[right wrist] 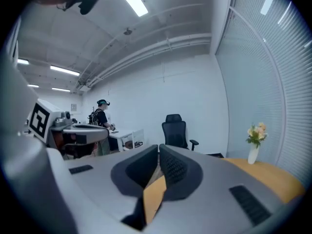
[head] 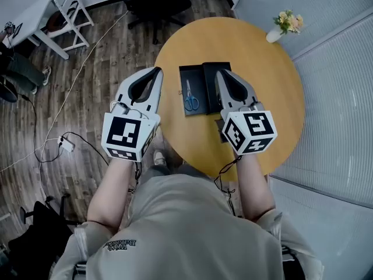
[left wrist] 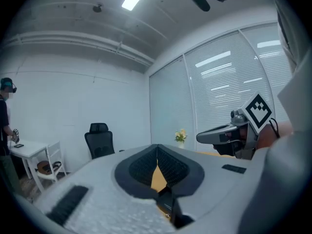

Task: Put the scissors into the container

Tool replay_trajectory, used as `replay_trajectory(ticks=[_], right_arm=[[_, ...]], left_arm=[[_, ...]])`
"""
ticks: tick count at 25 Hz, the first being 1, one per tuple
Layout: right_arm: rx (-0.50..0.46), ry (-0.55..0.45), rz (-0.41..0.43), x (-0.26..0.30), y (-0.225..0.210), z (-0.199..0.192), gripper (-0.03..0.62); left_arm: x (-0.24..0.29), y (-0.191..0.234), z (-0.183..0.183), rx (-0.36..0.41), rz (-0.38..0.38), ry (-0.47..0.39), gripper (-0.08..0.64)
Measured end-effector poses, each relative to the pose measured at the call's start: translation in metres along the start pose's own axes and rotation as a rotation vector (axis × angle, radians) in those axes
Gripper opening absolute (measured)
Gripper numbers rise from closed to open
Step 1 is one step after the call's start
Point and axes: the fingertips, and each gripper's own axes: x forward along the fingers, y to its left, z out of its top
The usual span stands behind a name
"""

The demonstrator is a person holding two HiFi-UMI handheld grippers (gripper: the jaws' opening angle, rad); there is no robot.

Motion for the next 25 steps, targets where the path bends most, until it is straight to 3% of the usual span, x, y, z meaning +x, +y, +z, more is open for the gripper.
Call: replay_trajectory(ticks=[3, 8, 12, 15, 20, 25], right_arm=[[-0.026, -0.074, 0.007, -0.018, 0.008, 0.027, 0.037], [-0.062, -0.181, -0.009, -0.049, 0.011, 0.063, 0.035], [-0.173, -0.250, -0.010, -0.071, 0.020, 0.092, 0.035], [-0.188, -0.304, 0.027, -0.085, 0.030, 0.108, 0.035], [-0.212, -0.359, 0.069, -0.102, 0.041, 0.116, 0.035], [-0.186, -0.322, 0.070, -0.105, 0.039, 0.095, 0.035]], left_arm=[[-0.010, -0.013, 0.026, 0.094, -0.018, -0.070, 0.021], [-0.029, -0.028, 0.061, 0.049, 0.004, -0.119, 0.021], [-0.047, -0.032, 0.082, 0.093, 0.028, -0.138, 0.021], [-0.051, -0.037, 0.084, 0.170, 0.042, -0.132, 0.021], [-0.059, -0.046, 0.086, 0.121, 0.028, -0.154, 0.021], [-0.063, -0.046, 0.069, 0.173, 0.039, -0.100, 0.021]])
